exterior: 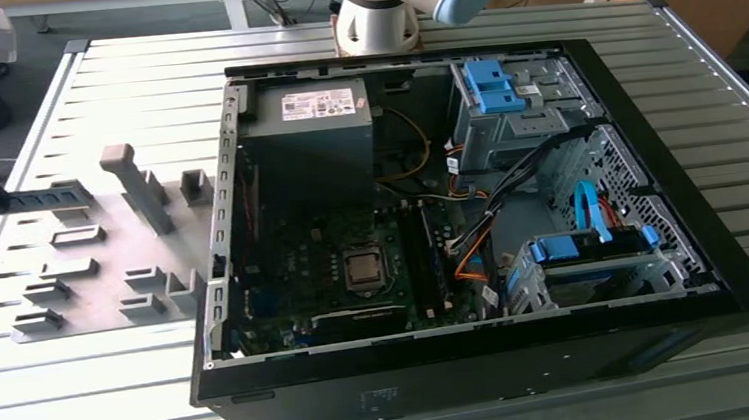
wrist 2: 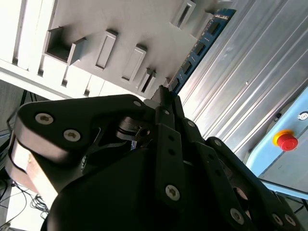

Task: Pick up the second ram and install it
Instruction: 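Pick up the second ram and move it above second insertion slot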

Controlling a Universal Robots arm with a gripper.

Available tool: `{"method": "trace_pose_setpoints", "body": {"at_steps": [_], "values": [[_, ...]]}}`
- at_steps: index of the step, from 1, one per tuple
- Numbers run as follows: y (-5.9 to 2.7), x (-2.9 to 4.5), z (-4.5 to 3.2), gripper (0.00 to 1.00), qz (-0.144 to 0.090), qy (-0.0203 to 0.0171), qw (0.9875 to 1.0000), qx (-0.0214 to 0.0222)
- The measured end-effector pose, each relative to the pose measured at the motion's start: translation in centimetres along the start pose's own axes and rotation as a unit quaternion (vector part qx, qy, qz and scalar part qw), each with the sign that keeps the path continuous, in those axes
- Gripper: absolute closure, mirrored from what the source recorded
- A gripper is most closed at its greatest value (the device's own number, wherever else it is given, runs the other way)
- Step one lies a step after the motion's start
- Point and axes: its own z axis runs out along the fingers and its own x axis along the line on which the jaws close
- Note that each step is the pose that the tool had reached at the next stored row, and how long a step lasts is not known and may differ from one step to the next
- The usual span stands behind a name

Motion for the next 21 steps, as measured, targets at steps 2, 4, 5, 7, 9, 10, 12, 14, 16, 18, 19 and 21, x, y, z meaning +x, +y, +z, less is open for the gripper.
{"method": "trace_pose_setpoints", "body": {"at_steps": [2, 4, 5, 7, 9, 10, 12, 14, 16, 18, 19, 21], "values": [[0.0, -0.01, -0.29, 0.86, 0.0, 0.0, 1.0, 0.0], [0.0, -0.01, -0.54, 0.86, 0.0, 0.0, 1.0, 0.0], [0.0, -0.02, -0.66, 0.86, 0.0, 0.0, 1.0, 0.0], [0.0, -0.02, -0.9, 0.86, 0.0, 0.0, 1.0, 0.0], [0.0, -0.03, -1.15, 0.86, 0.0, 0.0001, 1.0, 0.0], [-0.01, -0.04, -1.27, 0.86, 0.0, 0.0001, 1.0, 0.0], [-0.01, -0.05, -1.52, 0.86, 0.0, 0.0001, 1.0, 0.0], [-0.01, -0.05, -1.75, 0.86, 0.0, 0.0001, 1.0, 0.0], [-0.01, -0.06, -1.95, 0.86, 0.0, 0.0001, 1.0, 0.0], [-0.01, -0.06, -2.15, 0.86, 0.0, 0.0001, 1.0, 0.0], [-0.01, -0.06, -2.24, 0.86, 0.0, 0.0001, 1.0, 0.0001], [-0.01, -0.07, -2.42, 0.86, 0.0, 0.0001, 1.0, 0.0]]}}
